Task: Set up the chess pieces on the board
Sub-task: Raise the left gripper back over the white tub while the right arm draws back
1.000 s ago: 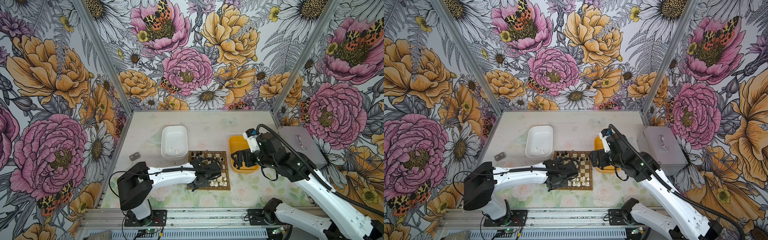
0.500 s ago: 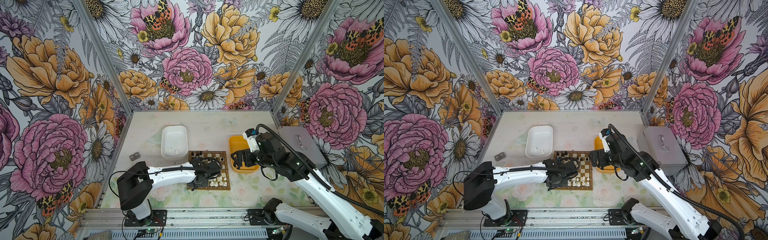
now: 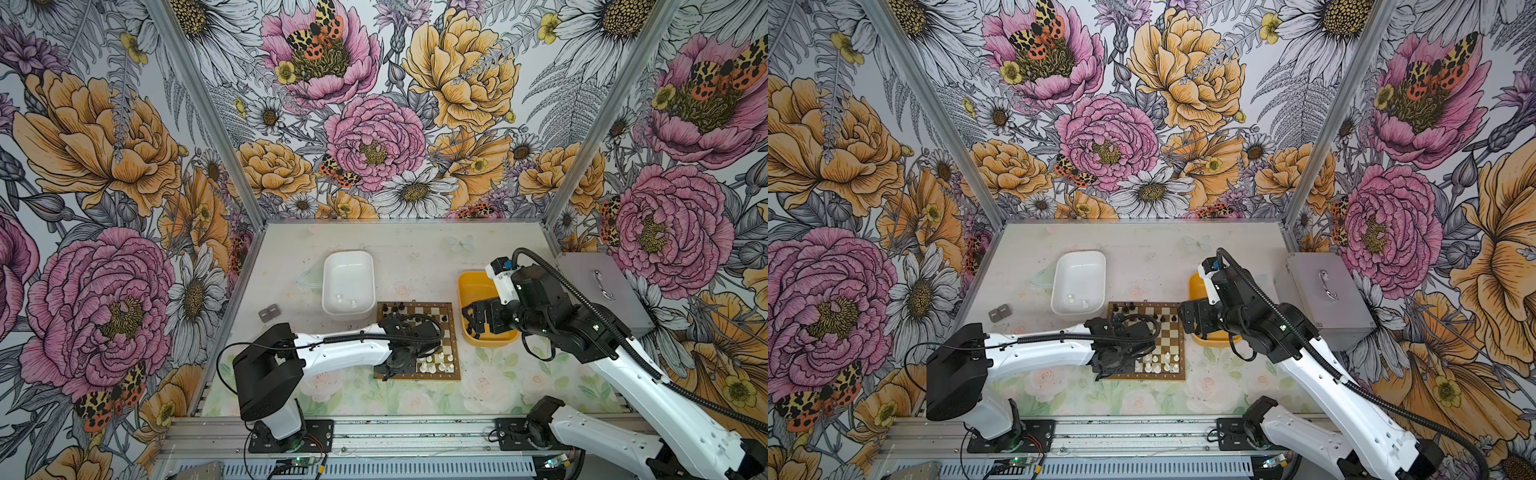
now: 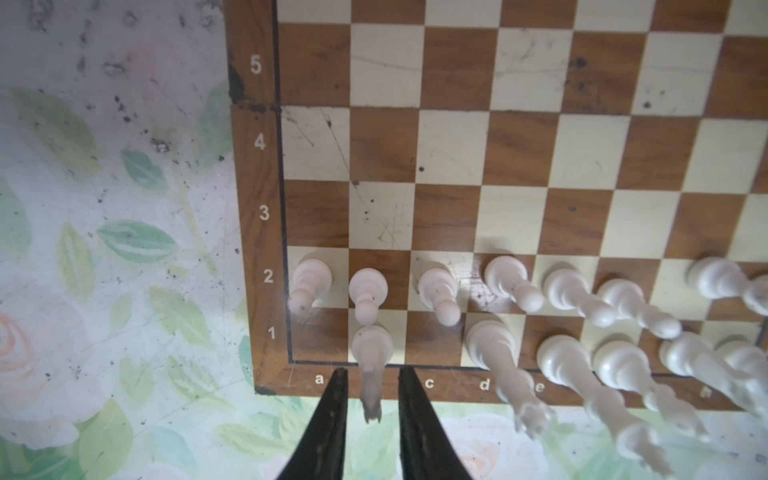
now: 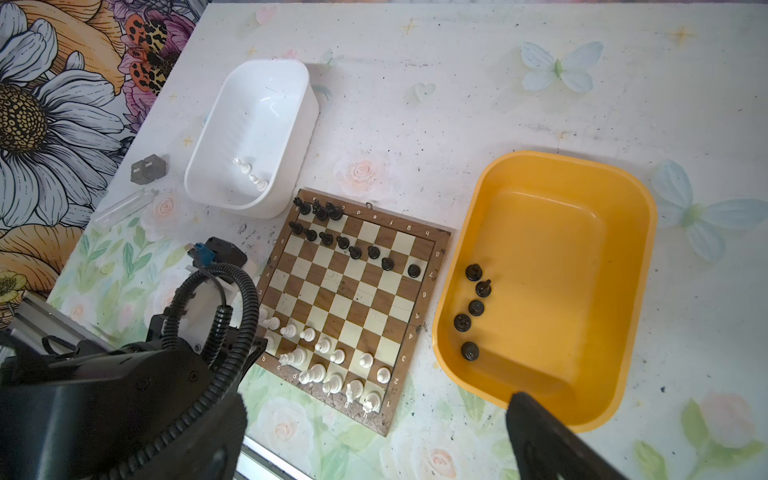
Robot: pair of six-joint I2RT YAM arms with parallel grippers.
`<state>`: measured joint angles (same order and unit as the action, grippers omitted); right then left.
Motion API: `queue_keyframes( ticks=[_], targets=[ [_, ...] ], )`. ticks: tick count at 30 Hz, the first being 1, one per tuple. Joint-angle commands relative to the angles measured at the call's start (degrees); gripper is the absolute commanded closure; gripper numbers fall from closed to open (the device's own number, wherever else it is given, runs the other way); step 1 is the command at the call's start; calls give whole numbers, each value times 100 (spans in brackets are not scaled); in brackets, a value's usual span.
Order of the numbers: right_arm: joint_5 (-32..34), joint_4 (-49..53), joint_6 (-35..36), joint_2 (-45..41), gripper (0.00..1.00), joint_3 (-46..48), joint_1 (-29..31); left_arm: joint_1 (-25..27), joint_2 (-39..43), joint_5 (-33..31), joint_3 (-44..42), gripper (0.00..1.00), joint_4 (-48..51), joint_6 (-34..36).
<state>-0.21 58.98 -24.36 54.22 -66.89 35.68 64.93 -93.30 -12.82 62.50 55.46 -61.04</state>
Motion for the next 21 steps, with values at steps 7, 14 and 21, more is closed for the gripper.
queue_keyframes(
  ticks=[7, 14, 21],
  targets=[
    [151, -98, 122, 249, 0, -195, 27, -250, 711, -367, 599, 73, 768, 39],
    [190, -189, 252, 749, 0, -660, 29, -1642, 1265, -463, 1045, 68, 1126, 711],
    [-441, -622, 212, 1803, 0, -1351, 52, -3255, 869, -385, 1542, 61, 1136, 1657]
  ],
)
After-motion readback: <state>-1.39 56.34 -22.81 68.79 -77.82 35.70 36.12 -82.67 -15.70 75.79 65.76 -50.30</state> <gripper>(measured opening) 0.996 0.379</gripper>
